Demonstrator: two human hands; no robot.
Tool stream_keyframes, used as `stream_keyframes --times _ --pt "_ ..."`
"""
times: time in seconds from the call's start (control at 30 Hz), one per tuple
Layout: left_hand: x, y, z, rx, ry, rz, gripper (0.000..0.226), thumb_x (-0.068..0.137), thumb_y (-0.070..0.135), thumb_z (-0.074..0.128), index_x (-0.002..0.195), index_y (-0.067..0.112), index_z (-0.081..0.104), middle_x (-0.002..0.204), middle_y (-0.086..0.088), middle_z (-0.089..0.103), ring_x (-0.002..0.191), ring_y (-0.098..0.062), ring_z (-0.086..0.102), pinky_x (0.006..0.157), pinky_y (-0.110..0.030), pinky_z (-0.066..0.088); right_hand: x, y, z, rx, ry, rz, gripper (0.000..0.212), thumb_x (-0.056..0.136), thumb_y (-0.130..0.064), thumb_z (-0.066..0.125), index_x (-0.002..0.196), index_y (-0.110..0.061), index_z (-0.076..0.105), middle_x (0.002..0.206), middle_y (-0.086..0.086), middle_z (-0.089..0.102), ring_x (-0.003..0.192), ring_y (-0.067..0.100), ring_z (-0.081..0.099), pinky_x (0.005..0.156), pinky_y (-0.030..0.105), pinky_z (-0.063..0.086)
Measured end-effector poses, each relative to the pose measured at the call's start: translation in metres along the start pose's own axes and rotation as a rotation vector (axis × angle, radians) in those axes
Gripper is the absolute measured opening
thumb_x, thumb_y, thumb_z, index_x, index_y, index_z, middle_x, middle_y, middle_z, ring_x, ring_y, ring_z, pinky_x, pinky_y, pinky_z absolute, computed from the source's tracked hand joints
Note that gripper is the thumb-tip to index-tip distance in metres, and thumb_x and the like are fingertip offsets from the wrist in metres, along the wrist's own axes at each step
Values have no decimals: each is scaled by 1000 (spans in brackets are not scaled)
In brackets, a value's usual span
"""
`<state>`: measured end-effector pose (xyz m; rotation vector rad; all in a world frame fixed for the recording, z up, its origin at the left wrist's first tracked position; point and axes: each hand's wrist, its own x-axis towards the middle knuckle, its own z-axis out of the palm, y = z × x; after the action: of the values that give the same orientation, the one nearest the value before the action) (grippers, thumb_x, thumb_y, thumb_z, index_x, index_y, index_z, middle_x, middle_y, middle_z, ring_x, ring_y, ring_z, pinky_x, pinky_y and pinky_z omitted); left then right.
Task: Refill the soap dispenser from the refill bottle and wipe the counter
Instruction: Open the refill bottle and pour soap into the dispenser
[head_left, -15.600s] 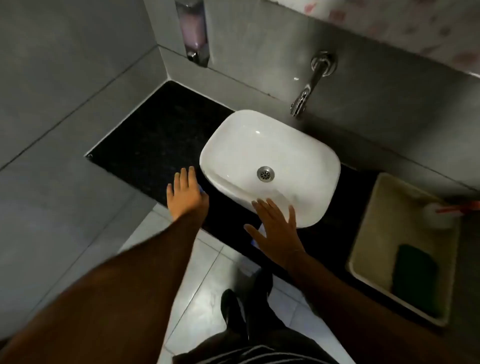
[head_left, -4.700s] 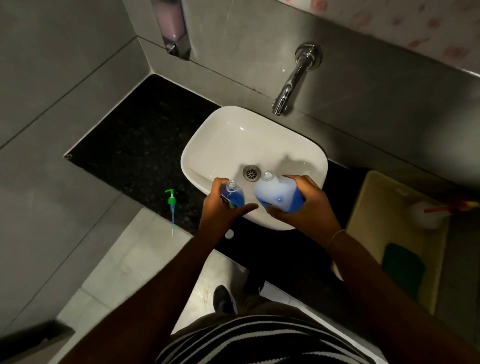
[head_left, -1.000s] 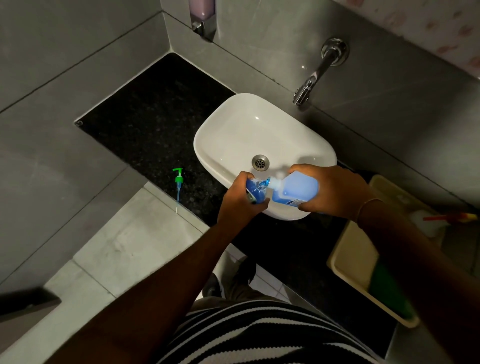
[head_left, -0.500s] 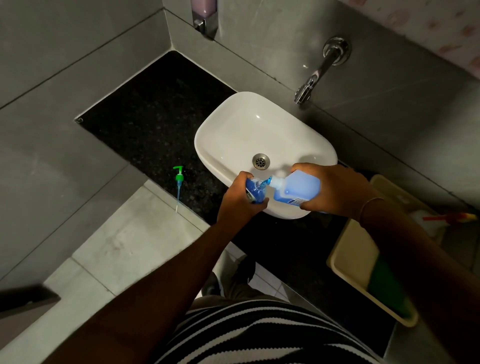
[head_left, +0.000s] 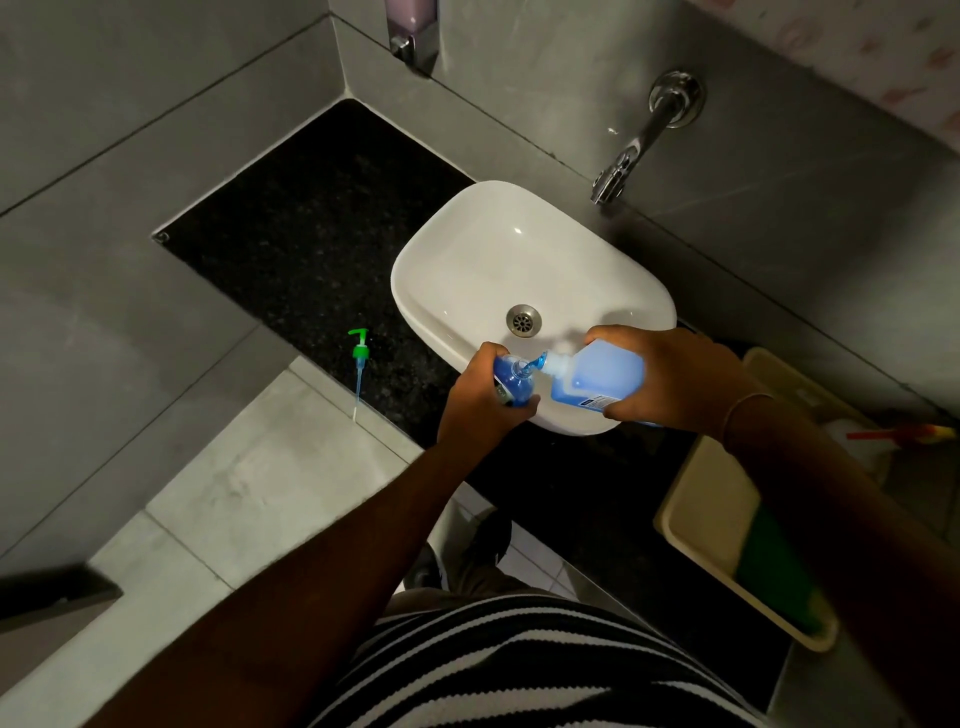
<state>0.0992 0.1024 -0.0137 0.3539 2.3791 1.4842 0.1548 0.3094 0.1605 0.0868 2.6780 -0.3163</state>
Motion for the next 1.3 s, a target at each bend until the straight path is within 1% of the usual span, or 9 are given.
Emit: stream_keyframes --times 0.17,0.33,0.43,0.63,0.77,0.8,0.97,1.2,1.3 --pt "-1 -2 2 2 0 7 58 74 35 93 106 37 45 95 17 65 83 -5 65 71 -2 44 -1 3 0 18 0 -36 74 74 -54 84 138 -39 50 122 -6 71 104 25 70 94 45 61" --pt "-2 -3 5 13 3 20 57 74 35 92 106 36 46 97 14 67 88 -10 67 79 -18 53 -1 5 0 33 -14 -65 74 76 -51 85 140 -36 51 126 -5 70 108 24 70 97 44 60" --pt "-2 -2 6 7 -12 2 56 74 36 91 105 39 45 95 17 65 87 -8 66 77 -14 49 -1 5 -1 44 -34 -69 75 76 -53 84 140 -35 50 128 -4 69 111 24 69 99 45 59" --pt "-2 0 5 -2 -19 -31 55 74 36 91 103 41 44 91 21 64 85 1 65 72 -7 45 -2 6 0 29 -10 -68 73 74 -51 87 137 -36 52 124 -5 70 107 24 70 95 44 61" --pt "-4 -1 7 -6 -14 -32 53 74 34 91 105 34 48 95 14 66 88 -11 67 80 -22 54 -3 7 2 17 2 -53 74 73 -51 86 137 -38 51 122 -6 71 104 25 70 92 42 61" --pt "-5 -1 7 -7 -14 -30 54 73 34 91 105 34 48 95 14 66 89 -12 67 80 -23 54 -2 7 2 18 -12 -53 74 74 -51 86 137 -38 51 123 -6 70 105 25 70 93 43 61" --pt "-6 2 7 -16 -20 -38 54 73 35 91 105 37 47 93 16 66 86 -10 67 78 -19 50 -3 6 3 -1 -3 -30 74 73 -55 84 136 -40 50 122 -7 70 104 25 70 92 45 61" --pt "-7 0 8 -14 -11 -24 52 74 34 90 109 30 51 98 12 69 91 -15 69 85 -30 58 -5 3 3 -14 -7 -16 72 73 -56 84 135 -41 50 120 -6 71 102 26 70 90 44 62" --pt "-8 0 9 -11 -11 -5 52 75 33 90 109 27 51 98 10 69 90 -16 70 84 -30 58 -5 2 3 -21 -1 -11 75 72 -55 85 137 -41 50 121 -6 71 103 25 70 90 42 61"
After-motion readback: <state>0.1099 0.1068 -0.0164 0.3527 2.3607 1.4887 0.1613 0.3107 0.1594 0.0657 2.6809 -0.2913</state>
